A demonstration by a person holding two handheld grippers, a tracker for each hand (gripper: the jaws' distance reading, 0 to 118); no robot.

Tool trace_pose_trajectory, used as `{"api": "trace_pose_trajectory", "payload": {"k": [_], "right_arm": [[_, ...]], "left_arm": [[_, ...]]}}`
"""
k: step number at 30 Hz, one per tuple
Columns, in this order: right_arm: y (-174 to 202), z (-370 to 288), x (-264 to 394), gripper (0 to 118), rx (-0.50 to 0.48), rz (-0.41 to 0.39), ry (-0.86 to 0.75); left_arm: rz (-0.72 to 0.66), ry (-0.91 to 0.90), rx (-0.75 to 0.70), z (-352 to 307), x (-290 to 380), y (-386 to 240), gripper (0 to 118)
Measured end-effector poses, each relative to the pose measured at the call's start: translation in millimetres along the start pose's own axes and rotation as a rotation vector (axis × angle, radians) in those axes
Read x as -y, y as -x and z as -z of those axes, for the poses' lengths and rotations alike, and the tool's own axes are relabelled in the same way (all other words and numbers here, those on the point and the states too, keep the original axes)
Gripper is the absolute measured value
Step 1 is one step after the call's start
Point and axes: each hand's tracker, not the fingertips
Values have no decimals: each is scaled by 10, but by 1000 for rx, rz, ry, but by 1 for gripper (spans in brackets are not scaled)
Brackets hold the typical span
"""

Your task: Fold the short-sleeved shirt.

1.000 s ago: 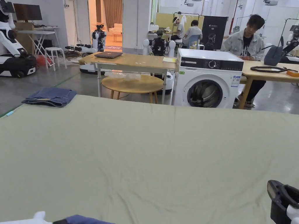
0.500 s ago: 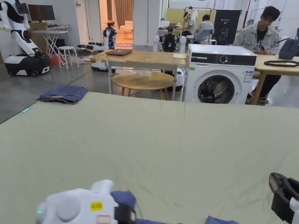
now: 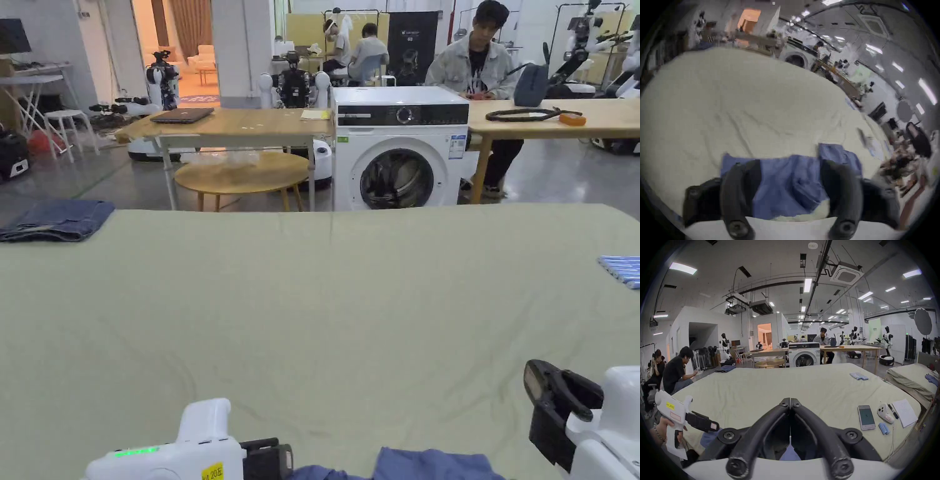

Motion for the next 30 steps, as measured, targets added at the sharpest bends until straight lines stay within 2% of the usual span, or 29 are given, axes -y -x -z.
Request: {"api": "trace_pose_trajectory", "payload": {"k": [2,3,6,7,9,11,14,16,17,20,21,24,28,29,30], "right_arm": [[-49,0,17,0,3,14,2],[-63,2,26,0,3,23,4],[-95,-10,49,0,4,41,8],[-97,-20,51,0,4,40,9],[-120,-38,51,0,9,34,11],[-152,-39,46,0,17,35,13],[-179,-45,28,0,27,50,7],[-172,-41,25,0,31,48,4],[-170,-41,22,0,34,46,3],[-154,-19,19,0,37,44,8],[-147,-7,20,0,35,46,12],[-105,25,32,0,32,42,20],[-20,61,47,0,14,36,35],[8,67,49,0,11,31,38],[36,69,50,0,8,26,39]], "left_arm": [[120,53,-131,195,128,-123,12],[155,82,-159,322,229,-192,1],[133,294,42,698,538,-486,1],[139,285,45,727,635,-619,1],[246,206,15,660,694,-864,1],[225,201,32,640,598,-831,1],[29,230,178,597,431,-530,1],[-119,179,299,468,328,-182,3],[-194,148,362,395,295,-6,13],[-425,40,568,128,224,674,100],[-467,48,578,64,232,910,117],[-576,23,543,-24,345,1466,118],[-769,112,455,266,649,1948,118],[-825,144,527,370,753,1982,118],[-842,65,647,391,785,1951,118]]}}
